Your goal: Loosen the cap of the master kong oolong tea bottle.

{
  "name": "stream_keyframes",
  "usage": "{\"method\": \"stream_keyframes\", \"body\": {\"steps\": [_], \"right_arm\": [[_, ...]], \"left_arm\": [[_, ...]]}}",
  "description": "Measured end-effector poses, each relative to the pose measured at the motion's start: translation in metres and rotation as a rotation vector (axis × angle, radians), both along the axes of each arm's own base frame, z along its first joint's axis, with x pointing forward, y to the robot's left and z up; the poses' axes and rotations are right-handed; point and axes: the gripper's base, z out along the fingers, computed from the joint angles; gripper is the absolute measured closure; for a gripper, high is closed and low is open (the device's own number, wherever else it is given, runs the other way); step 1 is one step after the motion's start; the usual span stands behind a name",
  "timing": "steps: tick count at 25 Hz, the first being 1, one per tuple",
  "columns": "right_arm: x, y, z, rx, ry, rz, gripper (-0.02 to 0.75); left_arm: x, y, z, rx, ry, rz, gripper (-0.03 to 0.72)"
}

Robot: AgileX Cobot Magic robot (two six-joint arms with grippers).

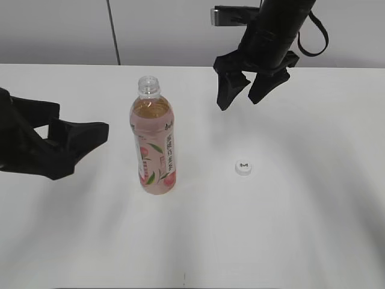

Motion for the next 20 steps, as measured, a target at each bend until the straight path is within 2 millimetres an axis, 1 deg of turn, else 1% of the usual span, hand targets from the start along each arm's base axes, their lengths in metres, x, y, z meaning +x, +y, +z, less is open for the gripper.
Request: {"method": "stream_keyframes", "body": {"steps": [2,4,7,9,12,15,16,18,20], "right_arm": [[-0.002,-0.002,0.007,-0.002,-0.017,-0.005,0.162],[-0.004,-0.005,0.017,-0.017,-0.047,-0.008,0.164],[-0.013,-0.013,0.034,-0.054,-0.092,-0.004,0.189],[-0.023,-0.02,0.043,-0.079,-0.108,-0.001,0.206],[-0.045,-0.033,0.047,-0.12,-0.103,-0.006,0.225],[-0.066,-0.05,0.044,-0.125,-0.139,-0.061,0.237],[-0.072,-0.058,0.047,-0.116,-0.161,-0.087,0.238],[-0.084,-0.08,0.046,-0.111,-0.19,-0.149,0.239],[-0.098,-0.101,0.052,-0.109,-0.225,-0.206,0.24]], "left_arm": [[0.002,0.003,0.014,0.045,0.046,0.008,0.139],[0.006,0.008,0.023,0.087,0.114,0.035,0.139],[0.01,0.016,0.032,0.134,0.191,0.075,0.142],[0.011,0.02,0.036,0.151,0.215,0.092,0.145],[0.012,0.022,0.037,0.164,0.239,0.103,0.149],[0.011,0.024,0.033,0.188,0.282,0.109,0.153],[0.012,0.026,0.031,0.196,0.302,0.118,0.153],[0.016,0.032,0.026,0.223,0.365,0.153,0.153],[0.022,0.042,0.027,0.247,0.434,0.205,0.153]]}}
